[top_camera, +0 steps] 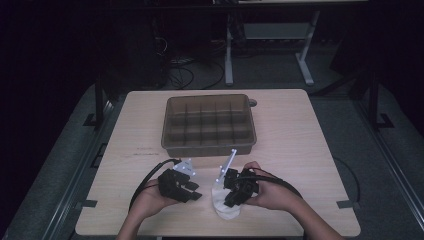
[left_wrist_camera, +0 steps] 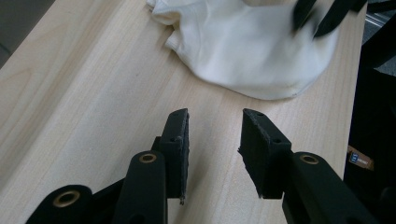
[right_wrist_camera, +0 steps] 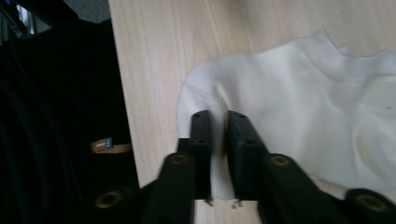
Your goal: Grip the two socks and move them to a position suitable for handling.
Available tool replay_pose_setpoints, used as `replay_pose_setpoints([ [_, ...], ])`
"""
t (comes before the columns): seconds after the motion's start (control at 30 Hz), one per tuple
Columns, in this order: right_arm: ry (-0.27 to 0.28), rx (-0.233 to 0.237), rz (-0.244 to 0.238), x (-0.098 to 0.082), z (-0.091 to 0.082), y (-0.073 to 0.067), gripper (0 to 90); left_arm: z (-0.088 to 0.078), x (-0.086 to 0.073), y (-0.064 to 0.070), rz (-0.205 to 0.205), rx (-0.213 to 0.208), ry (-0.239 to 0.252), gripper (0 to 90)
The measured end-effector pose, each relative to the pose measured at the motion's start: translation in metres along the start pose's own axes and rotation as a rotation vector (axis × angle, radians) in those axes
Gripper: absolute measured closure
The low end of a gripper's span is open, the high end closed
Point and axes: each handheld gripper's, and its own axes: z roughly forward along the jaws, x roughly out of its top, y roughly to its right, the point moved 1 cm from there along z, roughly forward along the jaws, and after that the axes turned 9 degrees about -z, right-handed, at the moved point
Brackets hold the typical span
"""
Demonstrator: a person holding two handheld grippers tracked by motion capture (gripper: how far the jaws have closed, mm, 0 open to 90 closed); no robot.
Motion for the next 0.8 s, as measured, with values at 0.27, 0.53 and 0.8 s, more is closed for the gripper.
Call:
replay_pose_setpoints([
  [0.27,0.026,-0.006,-0.006,-0.001,-0.003,0.004,69.2,-0.001,0.002,0.003,0.014,-0.002,0.004,62.0],
  [0.53,0.061,-0.104,0.050,-0.009,-0.020,0.030,69.7,0.002,0.011,0.015,0.057,-0.016,0.004,64.1],
  [0.8,0.066,-0.151,0.076,-0.010,-0.018,0.057,70.0,0.008,0.020,0.024,0.090,-0.038,0.003,68.3],
])
